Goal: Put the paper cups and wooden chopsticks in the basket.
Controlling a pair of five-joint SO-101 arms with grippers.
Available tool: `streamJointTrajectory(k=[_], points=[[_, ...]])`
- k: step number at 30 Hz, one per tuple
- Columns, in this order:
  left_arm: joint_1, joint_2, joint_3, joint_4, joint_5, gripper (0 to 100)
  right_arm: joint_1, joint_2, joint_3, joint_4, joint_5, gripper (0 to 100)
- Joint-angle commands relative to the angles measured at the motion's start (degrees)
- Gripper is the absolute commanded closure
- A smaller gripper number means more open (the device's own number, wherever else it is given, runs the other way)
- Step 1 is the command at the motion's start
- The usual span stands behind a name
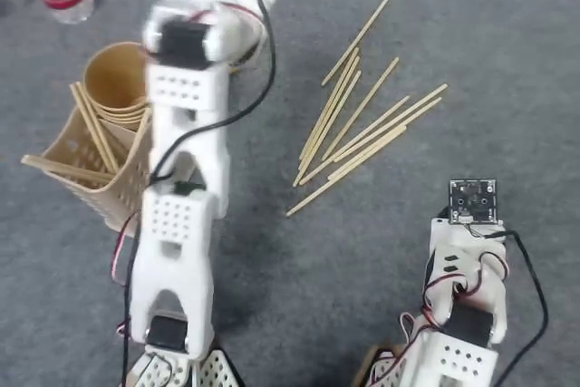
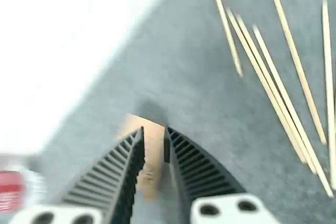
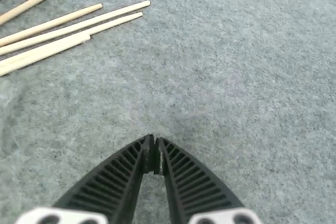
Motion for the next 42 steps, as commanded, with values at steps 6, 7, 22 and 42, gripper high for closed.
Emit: streamJointTrajectory(k=[6, 7, 22, 42], points=[[-19.1, -34.1, 2.2, 1.6, -1.0, 92, -0.4, -0.7, 1.0, -0.7, 0.4, 98.3], [-22.3, -35.1, 3.5, 1.7, -2.1, 92, -0.4, -0.7, 1.0, -0.7, 0.4, 98.3], [-44.0, -42.9, 39.0, 2.0, -12.6, 83, -0.5, -0.7, 1.0, -0.6, 0.4, 98.3], [-43.3, -59.8, 80.3, -10.9, -12.6, 79, -2.7, -0.7, 1.1, 1.1, 0.7, 98.3]])
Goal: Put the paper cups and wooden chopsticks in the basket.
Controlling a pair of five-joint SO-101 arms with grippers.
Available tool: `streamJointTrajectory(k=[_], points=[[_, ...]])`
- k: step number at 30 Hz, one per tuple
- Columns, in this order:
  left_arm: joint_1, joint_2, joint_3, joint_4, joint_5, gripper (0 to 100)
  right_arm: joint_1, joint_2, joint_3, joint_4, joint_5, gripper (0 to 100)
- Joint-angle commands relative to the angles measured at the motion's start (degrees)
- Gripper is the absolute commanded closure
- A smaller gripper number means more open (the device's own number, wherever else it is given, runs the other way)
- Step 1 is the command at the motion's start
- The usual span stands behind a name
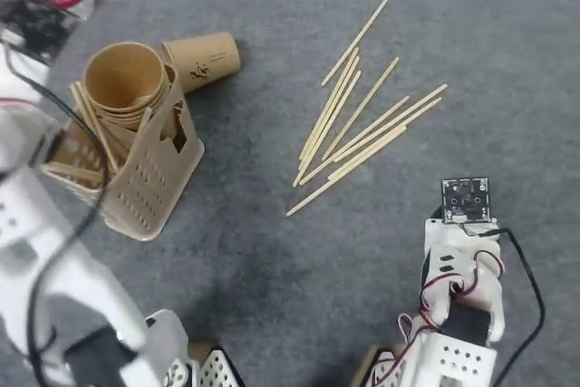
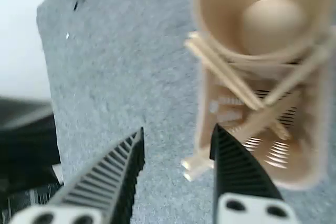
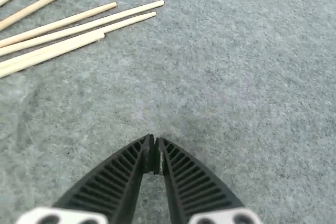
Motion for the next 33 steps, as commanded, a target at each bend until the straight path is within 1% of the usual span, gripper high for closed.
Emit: streamJointTrajectory(k=[1, 6, 9, 11, 18, 22, 23, 24, 26, 28, 29, 33], points=[[-1.2, 8.9, -2.0, -1.9, -0.2, 79, -0.4, -0.7, 1.1, 0.4, 0.7, 98.3], [0.4, 23.6, -14.2, 4.9, 0.1, 79, -0.3, -0.7, 1.1, 0.4, 0.7, 98.3], [1.1, 32.1, -23.8, 10.5, 2.2, 79, -0.3, -0.7, 1.1, 0.4, 0.7, 98.3], [1.1, 35.7, -26.5, 10.2, 2.7, 79, -0.4, -0.7, 1.1, 0.4, 0.7, 98.3], [3.0, 39.6, -24.0, 10.2, 2.5, 79, -0.5, -0.7, 1.1, 0.3, 0.7, 98.3], [3.7, 39.5, -20.2, 10.2, 2.3, 80, -0.5, -0.7, 1.1, 0.3, 0.7, 98.3], [3.8, 39.4, -19.3, 10.2, 1.5, 82, -0.5, -0.7, 1.1, 0.3, 0.7, 98.3], [3.8, 39.4, -18.8, 10.2, -0.2, 87, -0.5, -0.7, 1.1, 0.3, 0.7, 98.3], [3.3, 39.4, -18.9, 10.2, -3.3, 100, -0.6, -0.7, 1.1, 0.3, 0.7, 98.3], [1.5, 39.2, -19.1, 10.2, -5.2, 98, -0.6, -0.7, 1.1, 0.3, 0.7, 98.3], [0.6, 38.9, -19.6, 10.2, -5.5, 99, -0.6, -0.7, 1.1, 0.3, 0.7, 98.3], [-3.7, 37.1, -23.3, 10.0, -5.7, 99, -0.6, -0.7, 1.1, 0.3, 0.7, 98.3]])
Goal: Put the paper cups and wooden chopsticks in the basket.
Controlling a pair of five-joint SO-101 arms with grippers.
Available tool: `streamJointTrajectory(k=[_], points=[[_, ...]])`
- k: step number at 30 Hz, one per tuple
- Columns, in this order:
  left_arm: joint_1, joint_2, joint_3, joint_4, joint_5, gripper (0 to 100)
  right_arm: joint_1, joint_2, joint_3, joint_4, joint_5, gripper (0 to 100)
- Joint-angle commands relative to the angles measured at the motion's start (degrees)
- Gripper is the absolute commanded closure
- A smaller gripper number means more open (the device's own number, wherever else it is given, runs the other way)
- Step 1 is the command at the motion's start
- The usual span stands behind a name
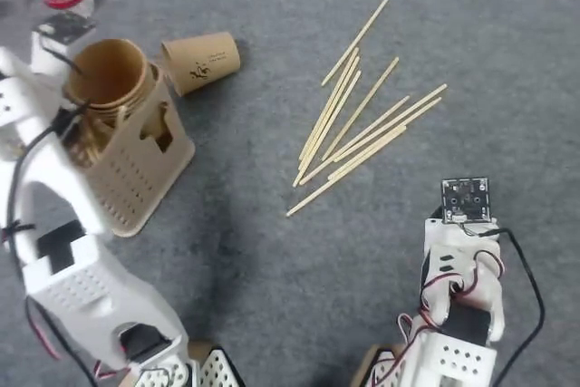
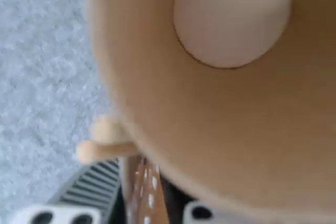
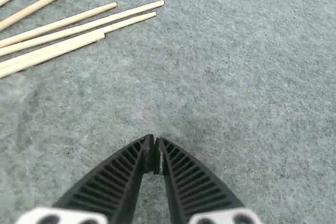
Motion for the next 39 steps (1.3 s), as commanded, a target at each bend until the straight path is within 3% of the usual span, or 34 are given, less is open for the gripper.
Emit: streamJointTrajectory(k=[1, 10, 15, 22, 25, 30, 36, 39], points=[[-5.5, -3.3, -6.3, 1.3, -1.1, 99, -0.5, -0.7, 1.1, 0.3, 0.7, 98.3], [-10.9, 1.9, -14.9, 0.8, -0.8, 99, -0.5, -0.7, 1.1, 0.4, 0.7, 98.3], [-12.5, 4.2, -18.5, 0.2, 5.4, 97, -0.5, -0.7, 1.1, 0.4, 0.7, 98.3], [-11.8, 1.2, -34.2, 0.2, 5.5, 61, -0.5, -0.7, 1.1, 0.4, 0.7, 98.3], [-10.7, -0.5, -44.7, 0.1, 6.2, 62, -0.5, -0.7, 1.1, 0.4, 0.7, 98.3], [-0.2, -4.3, -64.5, 1.4, 23.7, 70, -0.5, -0.7, 1.1, 0.4, 0.7, 98.3], [18.2, -9.3, -49.5, 1.6, 48.4, 78, -0.4, -0.6, 1.1, 0.4, 0.7, 98.3], [22.9, -8.2, -40.1, 1.5, 55.4, 78, -0.3, -0.6, 1.1, 0.4, 0.7, 98.3]])
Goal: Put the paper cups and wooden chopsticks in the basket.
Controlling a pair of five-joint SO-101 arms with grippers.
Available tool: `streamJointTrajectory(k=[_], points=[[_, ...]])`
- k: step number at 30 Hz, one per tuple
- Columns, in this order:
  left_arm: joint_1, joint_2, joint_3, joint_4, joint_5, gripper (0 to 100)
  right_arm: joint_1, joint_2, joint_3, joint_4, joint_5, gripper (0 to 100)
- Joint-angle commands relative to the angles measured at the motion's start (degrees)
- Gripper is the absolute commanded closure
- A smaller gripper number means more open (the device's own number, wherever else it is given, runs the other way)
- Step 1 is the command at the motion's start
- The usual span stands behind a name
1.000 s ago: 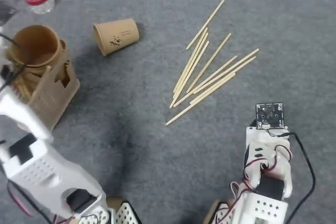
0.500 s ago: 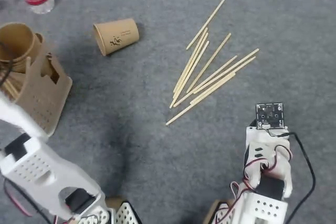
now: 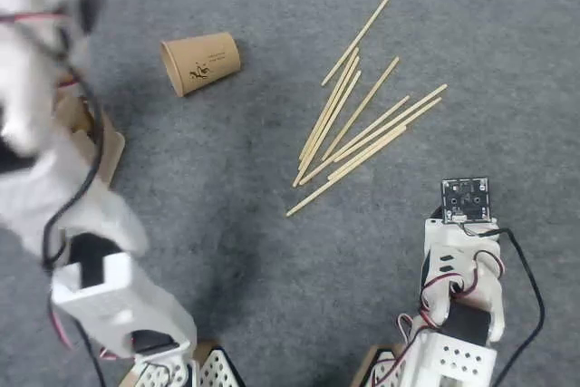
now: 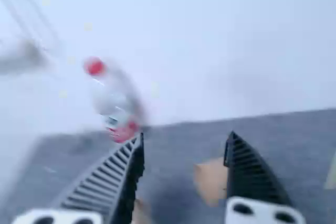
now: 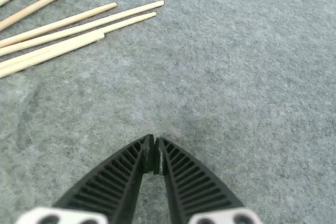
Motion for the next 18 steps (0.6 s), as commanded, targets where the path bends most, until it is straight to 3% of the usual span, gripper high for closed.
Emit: streamJointTrajectory(k=[1, 7, 18], points=[[8.4, 0.4, 14.0, 1.1, 12.1, 78, -0.4, -0.6, 1.1, 0.4, 0.7, 98.3], [15.1, 5.8, 30.0, -4.3, 14.0, 78, -0.5, -0.7, 1.1, 0.1, 0.7, 98.3], [7.5, 17.4, 38.5, -19.2, 18.2, 74, -2.0, -0.6, 1.1, 0.4, 0.9, 98.3]])
